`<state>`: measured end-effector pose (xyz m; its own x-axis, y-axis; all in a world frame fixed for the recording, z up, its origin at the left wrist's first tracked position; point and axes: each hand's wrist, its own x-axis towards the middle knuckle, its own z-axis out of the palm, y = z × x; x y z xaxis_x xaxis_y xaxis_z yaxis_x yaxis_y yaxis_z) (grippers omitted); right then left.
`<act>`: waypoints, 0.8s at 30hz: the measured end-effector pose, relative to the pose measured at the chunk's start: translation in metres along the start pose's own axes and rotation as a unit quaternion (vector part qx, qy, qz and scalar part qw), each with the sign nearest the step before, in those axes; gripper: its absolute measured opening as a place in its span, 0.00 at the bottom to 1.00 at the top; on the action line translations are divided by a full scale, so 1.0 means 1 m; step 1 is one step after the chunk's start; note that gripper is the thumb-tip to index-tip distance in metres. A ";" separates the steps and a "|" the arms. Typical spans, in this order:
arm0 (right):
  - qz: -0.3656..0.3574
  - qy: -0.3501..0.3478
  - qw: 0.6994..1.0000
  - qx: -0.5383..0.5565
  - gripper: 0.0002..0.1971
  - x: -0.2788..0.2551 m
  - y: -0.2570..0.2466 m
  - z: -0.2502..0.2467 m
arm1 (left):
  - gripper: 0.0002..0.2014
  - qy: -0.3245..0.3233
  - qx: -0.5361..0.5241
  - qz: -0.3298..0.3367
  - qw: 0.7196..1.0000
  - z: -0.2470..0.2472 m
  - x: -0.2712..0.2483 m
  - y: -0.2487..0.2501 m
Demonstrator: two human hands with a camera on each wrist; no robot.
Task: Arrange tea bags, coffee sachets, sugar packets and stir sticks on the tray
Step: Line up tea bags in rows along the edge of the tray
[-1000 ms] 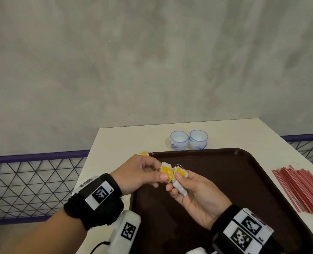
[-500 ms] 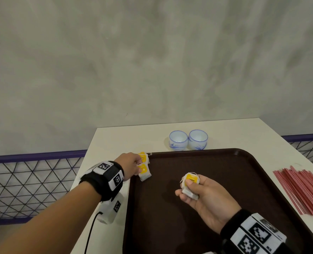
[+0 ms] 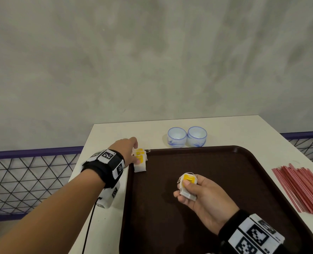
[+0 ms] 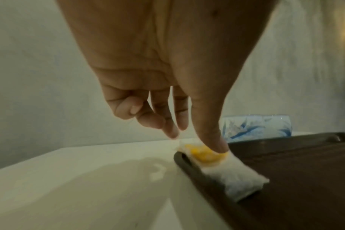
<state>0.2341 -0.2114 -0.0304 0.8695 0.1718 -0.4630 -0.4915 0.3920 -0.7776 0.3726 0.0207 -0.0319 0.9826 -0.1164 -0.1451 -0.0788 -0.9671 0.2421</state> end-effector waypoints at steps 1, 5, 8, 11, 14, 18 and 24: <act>0.000 -0.006 1.000 0.001 0.11 0.000 0.000 0.001 | 0.20 0.029 0.013 0.009 0.999 -0.004 -0.004 0.002; -0.026 -0.039 0.999 -0.025 0.12 0.000 0.001 0.012 | 0.18 0.043 -0.120 0.106 0.986 -0.014 -0.048 0.034; -0.065 -0.055 0.995 -0.042 0.15 0.000 0.004 0.025 | 0.25 -0.136 -0.335 0.133 0.923 -0.003 -0.088 0.065; -0.072 -0.049 0.995 -0.045 0.19 0.001 0.007 0.031 | 0.13 -0.137 -0.415 0.126 0.890 0.000 -0.096 0.068; -0.062 -0.038 0.997 -0.027 0.25 0.001 0.010 0.029 | 0.05 -0.106 -0.420 0.115 0.894 -0.007 -0.091 0.054; -0.045 -0.039 0.996 -0.063 0.27 -0.006 0.008 0.024 | 0.07 -0.092 -0.362 0.097 0.923 -0.006 -0.077 0.030; -0.027 -0.019 0.995 -0.095 0.23 -0.012 0.005 0.018 | 0.13 -0.021 -0.228 0.022 0.973 0.014 -0.040 0.002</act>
<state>0.2217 -0.1954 -0.0209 0.8941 0.1907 -0.4053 -0.4416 0.2236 -0.8689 0.3307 0.0205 -0.0392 0.9714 -0.1737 -0.1620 -0.0280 -0.7611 0.6480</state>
